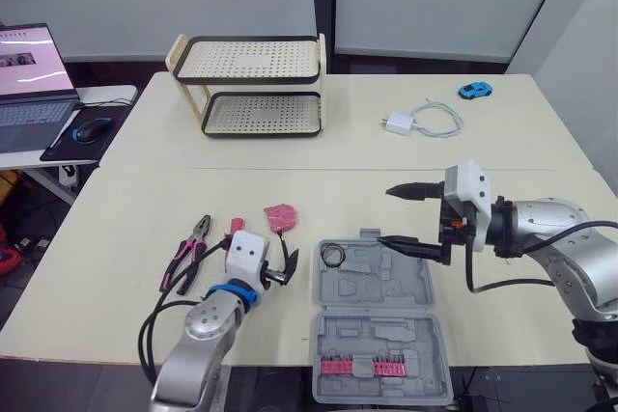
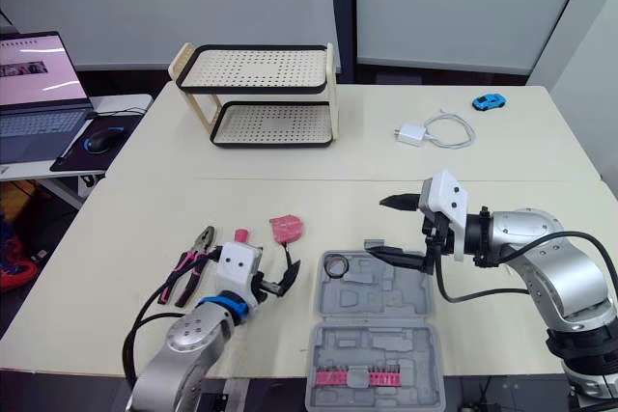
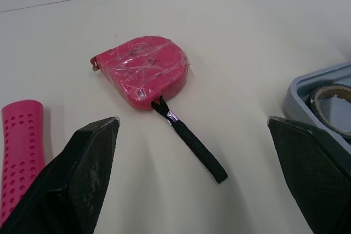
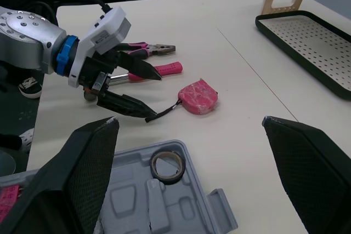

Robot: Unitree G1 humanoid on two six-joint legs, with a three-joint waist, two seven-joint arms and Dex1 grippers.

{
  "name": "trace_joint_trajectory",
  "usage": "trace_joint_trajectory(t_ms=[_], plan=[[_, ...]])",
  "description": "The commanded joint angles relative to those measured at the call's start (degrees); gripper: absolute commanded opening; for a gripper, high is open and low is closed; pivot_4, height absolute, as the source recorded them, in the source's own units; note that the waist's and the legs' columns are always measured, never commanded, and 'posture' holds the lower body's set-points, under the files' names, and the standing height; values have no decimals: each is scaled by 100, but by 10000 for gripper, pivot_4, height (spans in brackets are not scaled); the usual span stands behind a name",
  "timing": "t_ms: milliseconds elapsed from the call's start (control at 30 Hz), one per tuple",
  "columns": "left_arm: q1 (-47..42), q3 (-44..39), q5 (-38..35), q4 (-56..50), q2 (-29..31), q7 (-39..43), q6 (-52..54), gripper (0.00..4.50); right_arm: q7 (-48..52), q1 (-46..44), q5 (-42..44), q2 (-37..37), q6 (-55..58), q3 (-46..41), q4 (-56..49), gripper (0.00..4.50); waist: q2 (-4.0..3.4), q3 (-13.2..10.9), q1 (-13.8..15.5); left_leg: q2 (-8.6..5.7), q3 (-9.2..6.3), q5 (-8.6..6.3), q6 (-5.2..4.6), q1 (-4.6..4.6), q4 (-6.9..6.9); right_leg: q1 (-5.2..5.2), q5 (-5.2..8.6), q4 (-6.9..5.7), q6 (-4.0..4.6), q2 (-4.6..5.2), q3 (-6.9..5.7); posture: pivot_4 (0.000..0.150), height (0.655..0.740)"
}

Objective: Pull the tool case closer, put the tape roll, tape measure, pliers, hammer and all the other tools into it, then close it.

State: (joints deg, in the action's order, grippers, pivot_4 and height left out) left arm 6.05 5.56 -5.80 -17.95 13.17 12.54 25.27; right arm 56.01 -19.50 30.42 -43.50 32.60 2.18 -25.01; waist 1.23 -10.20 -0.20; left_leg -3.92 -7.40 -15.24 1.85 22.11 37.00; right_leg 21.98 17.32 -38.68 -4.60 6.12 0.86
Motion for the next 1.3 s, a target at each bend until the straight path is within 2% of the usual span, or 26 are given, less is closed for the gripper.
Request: trace_joint_trajectory(t_ms=[33, 533, 667, 1033, 1233, 1300], plan=[[-187, -42, 151, 325, -251, -296, -236, 45000, -73, -1, 87, -97, 57, -206, -279, 44783, 1, 0, 10, -1, -1, 0, 0, 0, 0, 0, 0, 0, 0, 0, 0, 1500, 7400], [-884, 114, 578, 1693, -928, -841, -502, 45000, -196, -52, 139, -139, 279, -297, -415, 44783, 6, 2, 20, -32, -8, 1, 1, 0, 4, -1, -1, -4, -1, 3, -2, 1500, 7400], [-919, 202, 701, 1703, -988, -939, -399, 36284, -193, -56, 135, -163, 291, -314, -421, 45000, 7, 3, 19, -33, -7, 2, 2, 0, 4, -2, -1, -4, -2, 4, 0, 1500, 7400], [-796, 202, 805, 1471, -1001, -1044, -94, 254, -224, -50, 139, -156, 307, -293, -439, 45000, 7, 5, 15, -32, -9, 2, 3, -2, 4, -2, -1, -5, -2, 4, -1, 1500, 7400], [-755, 144, 785, 1335, -963, -1058, 22, 254, -262, -49, 155, -140, 326, -263, -450, 45000, 7, 5, 15, -32, -9, 2, 3, -2, 4, -2, -1, -5, -2, 4, 0, 1500, 7400], [-713, 263, 782, 1225, -813, -842, 104, 254, -263, -45, 160, -139, 332, -252, -462, 45000, 7, 5, 14, -32, -9, 2, 3, -3, 4, -2, -1, -5, -2, 4, 0, 1500, 7400]])
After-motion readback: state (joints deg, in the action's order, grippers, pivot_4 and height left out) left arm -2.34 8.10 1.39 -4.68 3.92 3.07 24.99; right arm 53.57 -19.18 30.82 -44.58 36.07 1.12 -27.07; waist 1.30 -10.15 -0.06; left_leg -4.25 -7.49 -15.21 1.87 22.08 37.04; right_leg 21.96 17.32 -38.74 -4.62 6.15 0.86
